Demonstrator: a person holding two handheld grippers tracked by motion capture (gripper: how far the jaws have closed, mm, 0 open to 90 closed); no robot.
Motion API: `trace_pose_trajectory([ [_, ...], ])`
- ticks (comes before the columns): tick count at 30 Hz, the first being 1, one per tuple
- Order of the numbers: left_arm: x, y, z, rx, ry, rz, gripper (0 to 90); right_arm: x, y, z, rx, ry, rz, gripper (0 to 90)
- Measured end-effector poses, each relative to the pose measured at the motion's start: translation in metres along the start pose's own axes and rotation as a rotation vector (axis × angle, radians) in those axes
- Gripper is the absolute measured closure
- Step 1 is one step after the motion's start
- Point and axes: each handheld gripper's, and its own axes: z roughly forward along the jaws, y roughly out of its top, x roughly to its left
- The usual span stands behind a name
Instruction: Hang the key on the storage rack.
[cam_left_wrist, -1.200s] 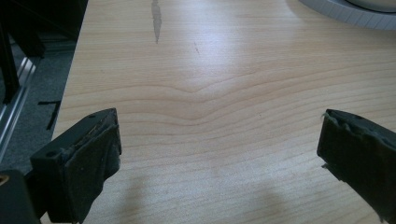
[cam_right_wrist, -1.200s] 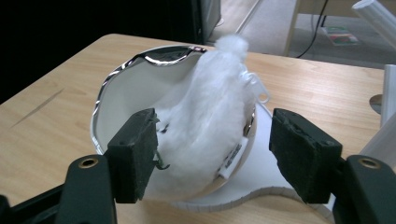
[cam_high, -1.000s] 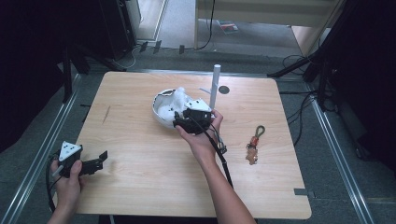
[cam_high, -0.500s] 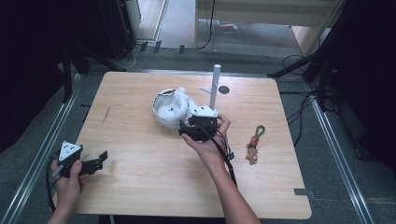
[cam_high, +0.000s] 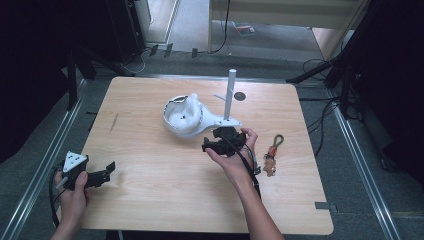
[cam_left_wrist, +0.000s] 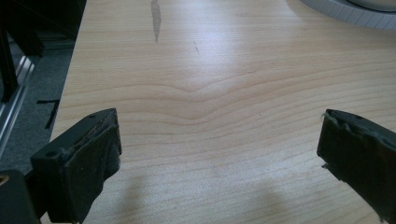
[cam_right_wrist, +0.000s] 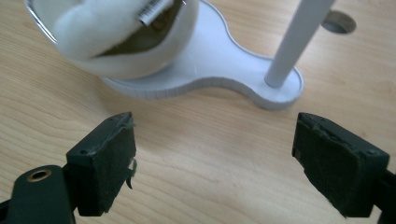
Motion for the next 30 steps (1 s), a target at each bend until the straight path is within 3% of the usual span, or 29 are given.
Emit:
trace_pose_trajectory([
  [8, -0.001, -0.001, -0.001, -0.007, 0.000, 0.004, 0.4, -0.025, -0.005, 0.000, 0.080, -0.012, 0.086, 15.4],
  [20, -0.001, -0.001, -0.001, -0.007, 0.002, 0.008, 0.4, -0.056, -0.011, 0.000, 0.134, -0.096, 0.146, 21.0],
  [30, -0.001, -0.001, -0.001, -0.008, 0.001, 0.006, 0.4, -0.074, -0.016, 0.003, 0.181, -0.153, 0.163, 22.6],
])
